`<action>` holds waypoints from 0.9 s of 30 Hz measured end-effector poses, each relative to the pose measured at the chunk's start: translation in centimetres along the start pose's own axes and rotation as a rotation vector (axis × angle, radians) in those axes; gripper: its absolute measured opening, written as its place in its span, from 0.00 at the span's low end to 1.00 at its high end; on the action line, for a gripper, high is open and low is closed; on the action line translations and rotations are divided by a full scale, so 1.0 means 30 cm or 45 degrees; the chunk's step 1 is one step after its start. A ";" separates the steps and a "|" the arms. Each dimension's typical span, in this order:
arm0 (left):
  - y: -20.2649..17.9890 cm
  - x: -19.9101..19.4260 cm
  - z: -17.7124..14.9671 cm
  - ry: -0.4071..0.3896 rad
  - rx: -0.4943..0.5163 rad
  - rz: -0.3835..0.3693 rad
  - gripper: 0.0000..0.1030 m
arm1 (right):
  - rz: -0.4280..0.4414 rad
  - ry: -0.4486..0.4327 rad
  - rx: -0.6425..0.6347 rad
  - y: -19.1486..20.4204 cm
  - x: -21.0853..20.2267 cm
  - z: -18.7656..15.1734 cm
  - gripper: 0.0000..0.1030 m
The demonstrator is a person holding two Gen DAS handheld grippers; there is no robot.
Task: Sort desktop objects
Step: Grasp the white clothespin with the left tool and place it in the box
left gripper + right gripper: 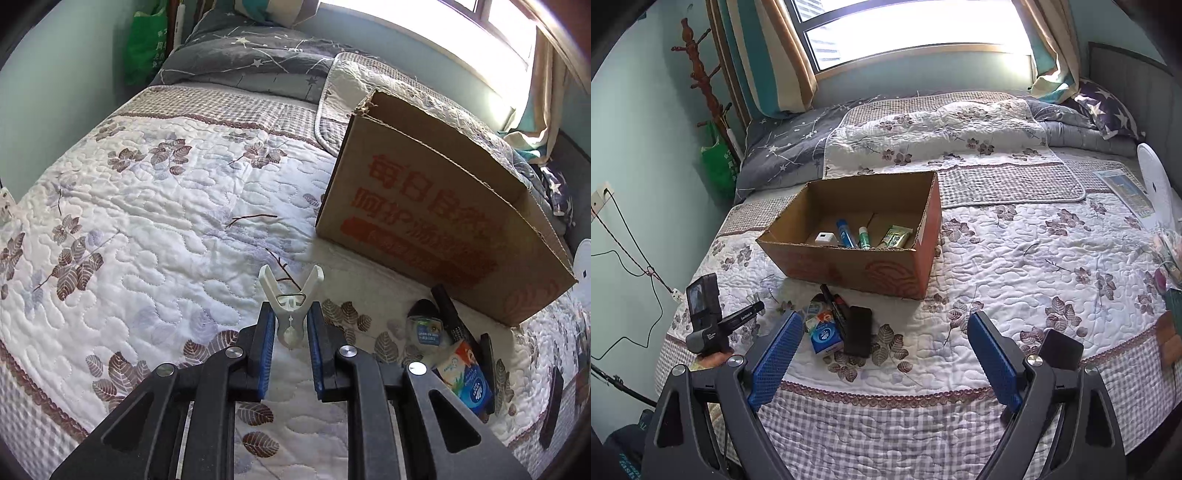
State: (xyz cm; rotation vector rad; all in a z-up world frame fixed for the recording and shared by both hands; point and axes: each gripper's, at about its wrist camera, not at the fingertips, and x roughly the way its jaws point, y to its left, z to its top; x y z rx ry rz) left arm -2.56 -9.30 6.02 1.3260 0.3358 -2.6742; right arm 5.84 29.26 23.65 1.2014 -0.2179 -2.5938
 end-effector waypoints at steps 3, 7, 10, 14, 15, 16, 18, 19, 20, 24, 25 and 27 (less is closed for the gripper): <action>-0.007 -0.046 0.011 -0.034 -0.014 -0.039 1.00 | 0.009 0.018 0.015 -0.006 0.011 -0.006 0.89; -0.080 -0.145 0.053 -0.139 0.059 -0.127 1.00 | 0.016 0.017 0.044 -0.021 0.009 -0.002 0.89; -0.183 -0.218 0.131 -0.229 0.149 -0.200 1.00 | 0.040 0.028 0.061 -0.022 0.011 -0.005 0.89; -0.365 -0.232 0.290 -0.266 0.283 -0.248 1.00 | 0.075 0.070 0.041 0.007 0.031 -0.023 0.89; -0.416 -0.208 0.328 -0.241 0.317 -0.246 1.00 | 0.087 0.080 0.039 0.012 0.037 -0.026 0.89; -0.464 -0.178 0.358 -0.208 0.346 -0.247 1.00 | 0.098 0.092 0.041 0.014 0.042 -0.029 0.89; -0.557 -0.103 0.394 -0.131 0.399 -0.242 1.00 | 0.104 0.104 0.052 0.010 0.050 -0.031 0.89; -0.602 -0.061 0.401 -0.086 0.426 -0.230 1.00 | 0.101 0.105 0.059 0.005 0.052 -0.031 0.89; -0.641 -0.018 0.398 -0.041 0.451 -0.213 1.00 | 0.098 0.104 0.069 -0.003 0.052 -0.030 0.89; -0.739 0.156 0.379 0.131 0.475 -0.143 1.00 | 0.097 0.104 0.130 -0.044 0.048 -0.023 0.89; -0.752 0.182 0.372 0.149 0.476 -0.130 1.00 | 0.099 0.103 0.140 -0.052 0.048 -0.021 0.89; -0.764 0.221 0.360 0.170 0.469 -0.105 1.00 | 0.095 0.104 0.149 -0.062 0.050 -0.018 0.89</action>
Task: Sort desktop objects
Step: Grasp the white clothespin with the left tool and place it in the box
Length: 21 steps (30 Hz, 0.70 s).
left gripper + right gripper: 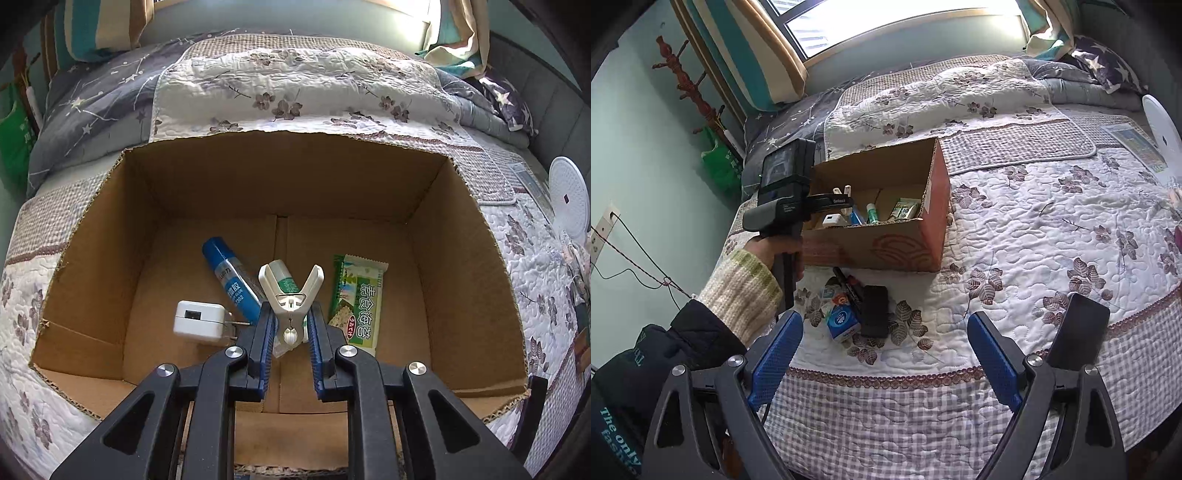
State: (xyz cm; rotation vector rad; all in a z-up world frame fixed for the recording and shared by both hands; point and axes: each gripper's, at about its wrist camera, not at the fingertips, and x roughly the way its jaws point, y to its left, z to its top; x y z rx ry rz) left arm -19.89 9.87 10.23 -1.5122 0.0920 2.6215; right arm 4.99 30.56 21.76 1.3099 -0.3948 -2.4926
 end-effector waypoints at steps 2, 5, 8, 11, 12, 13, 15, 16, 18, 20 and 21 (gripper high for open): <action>-0.003 0.018 -0.005 0.008 -0.018 0.001 1.00 | -0.001 0.007 0.017 -0.011 0.003 0.001 0.89; -0.004 0.029 -0.006 0.022 -0.020 0.023 1.00 | 0.014 0.012 0.042 -0.019 0.000 0.005 0.89; 0.006 0.016 -0.021 0.013 -0.038 0.076 1.00 | 0.002 0.003 0.028 -0.011 -0.002 0.005 0.89; 0.037 -0.062 -0.049 -0.132 -0.098 0.039 1.00 | -0.008 0.009 0.032 -0.013 0.006 0.006 0.89; 0.053 -0.093 -0.067 -0.169 -0.125 0.010 1.00 | -0.011 0.009 0.039 -0.017 0.008 0.007 0.89; 0.070 -0.127 -0.087 -0.210 -0.158 -0.020 1.00 | -0.016 0.010 0.045 -0.022 0.008 0.007 0.89; 0.111 -0.206 -0.143 -0.300 -0.219 -0.076 1.00 | -0.025 0.010 0.055 -0.027 0.011 0.008 0.89; 0.135 -0.250 -0.181 -0.346 -0.246 -0.082 1.00 | -0.028 0.008 0.062 -0.030 0.010 0.009 0.89; 0.185 -0.332 -0.275 -0.434 -0.303 -0.059 1.00 | -0.029 0.002 0.072 -0.035 0.005 0.010 0.89; 0.236 -0.392 -0.380 -0.495 -0.350 -0.003 1.00 | -0.028 -0.005 0.070 -0.034 0.001 0.009 0.89; 0.263 -0.407 -0.437 -0.505 -0.370 0.042 1.00 | -0.030 -0.007 0.065 -0.032 0.001 0.008 0.89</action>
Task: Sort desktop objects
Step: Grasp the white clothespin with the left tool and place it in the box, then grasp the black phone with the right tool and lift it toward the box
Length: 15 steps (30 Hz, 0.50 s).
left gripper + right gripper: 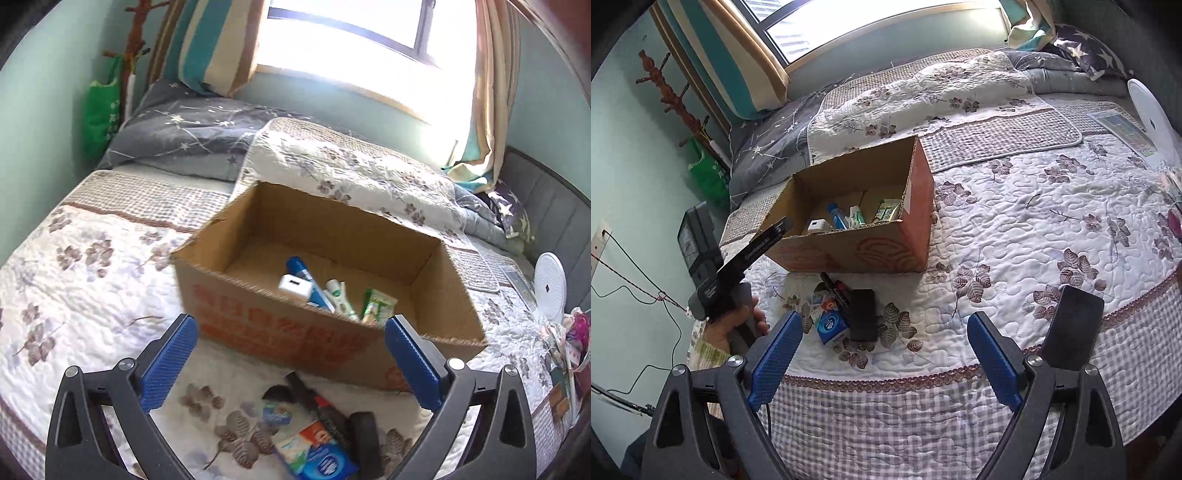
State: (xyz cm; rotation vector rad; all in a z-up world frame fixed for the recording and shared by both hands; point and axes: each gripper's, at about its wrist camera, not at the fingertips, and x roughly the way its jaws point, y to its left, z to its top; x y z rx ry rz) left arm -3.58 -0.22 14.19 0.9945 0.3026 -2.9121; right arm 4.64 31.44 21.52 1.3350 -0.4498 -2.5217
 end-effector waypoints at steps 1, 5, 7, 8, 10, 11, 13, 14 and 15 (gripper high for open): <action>0.039 -0.017 -0.036 0.011 -0.010 0.051 1.00 | -0.003 0.000 -0.006 0.003 0.002 -0.001 0.89; 0.199 0.019 -0.207 0.216 -0.030 0.270 0.66 | -0.029 0.024 -0.023 0.010 0.027 -0.015 0.89; 0.268 0.033 -0.278 0.271 -0.052 0.337 0.57 | -0.059 0.037 -0.040 0.011 0.044 -0.023 0.89; 0.298 0.037 -0.310 0.293 -0.067 0.360 0.57 | -0.073 0.044 -0.046 0.011 0.052 -0.028 0.89; 0.339 0.051 -0.360 0.332 -0.091 0.391 0.66 | -0.092 0.057 -0.053 0.009 0.068 -0.037 0.89; 0.362 0.054 -0.388 0.354 -0.100 0.401 0.60 | -0.102 0.060 -0.058 0.008 0.076 -0.040 0.89; 0.376 0.063 -0.432 0.369 -0.101 0.422 0.60 | -0.122 0.067 -0.070 0.012 0.090 -0.044 0.89; 0.370 0.052 -0.443 0.335 -0.085 0.431 0.88 | -0.131 0.067 -0.076 0.014 0.098 -0.046 0.89; 0.363 0.053 -0.445 0.340 -0.073 0.444 0.93 | -0.143 0.069 -0.084 0.016 0.108 -0.048 0.89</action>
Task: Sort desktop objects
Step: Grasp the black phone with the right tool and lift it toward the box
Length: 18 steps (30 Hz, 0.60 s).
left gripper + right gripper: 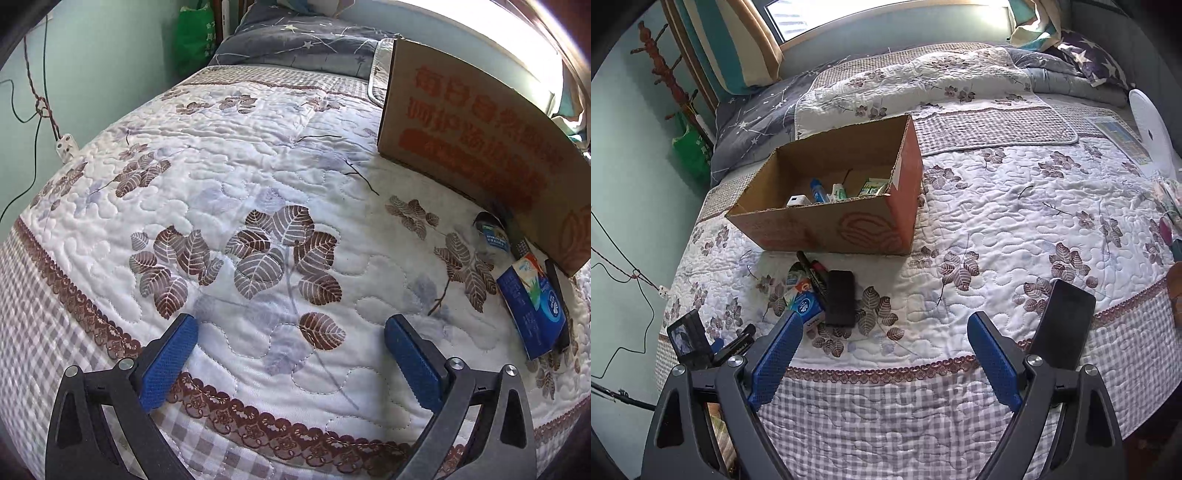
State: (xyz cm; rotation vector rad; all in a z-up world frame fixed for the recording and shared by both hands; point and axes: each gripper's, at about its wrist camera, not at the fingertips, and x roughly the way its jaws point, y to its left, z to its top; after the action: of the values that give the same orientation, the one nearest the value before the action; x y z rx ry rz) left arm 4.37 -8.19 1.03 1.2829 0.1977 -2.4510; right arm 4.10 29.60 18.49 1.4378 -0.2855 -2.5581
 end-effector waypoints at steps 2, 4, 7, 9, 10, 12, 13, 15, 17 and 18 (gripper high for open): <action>-0.003 0.002 -0.001 0.001 0.006 0.006 1.00 | -0.030 0.011 -0.021 0.007 0.029 -0.006 0.89; 0.011 0.004 -0.006 0.000 -0.011 -0.015 1.00 | -0.053 0.032 -0.045 0.016 0.065 -0.020 0.89; 0.001 0.004 -0.001 0.002 0.000 0.001 1.00 | -0.089 0.063 -0.104 0.034 0.128 -0.055 0.89; 0.002 0.004 0.000 0.003 -0.006 -0.003 1.00 | -0.095 0.076 -0.136 0.048 0.171 -0.079 0.89; 0.003 0.004 0.001 0.002 -0.009 -0.007 1.00 | -0.082 0.084 -0.144 0.057 0.194 -0.087 0.89; 0.003 0.007 0.001 0.002 -0.009 -0.006 1.00 | -0.052 0.101 -0.171 0.086 0.242 -0.096 0.89; 0.002 0.007 0.001 0.002 -0.010 -0.006 1.00 | -0.045 0.096 -0.192 0.104 0.265 -0.098 0.88; 0.000 0.007 0.001 0.001 -0.011 -0.007 1.00 | -0.035 0.098 -0.228 0.142 0.323 -0.093 0.89; -0.001 0.007 0.001 -0.002 -0.012 -0.008 1.00 | -0.006 0.123 -0.226 0.164 0.390 -0.084 0.88; 0.001 0.008 0.001 -0.003 -0.013 -0.008 1.00 | 0.007 0.143 -0.216 0.169 0.427 -0.078 0.88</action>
State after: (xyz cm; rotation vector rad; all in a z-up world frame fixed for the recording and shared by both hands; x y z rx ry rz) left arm 4.23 -8.28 0.85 1.2771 0.2135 -2.4538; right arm -0.05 21.23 8.10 1.5063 -0.0536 -2.4195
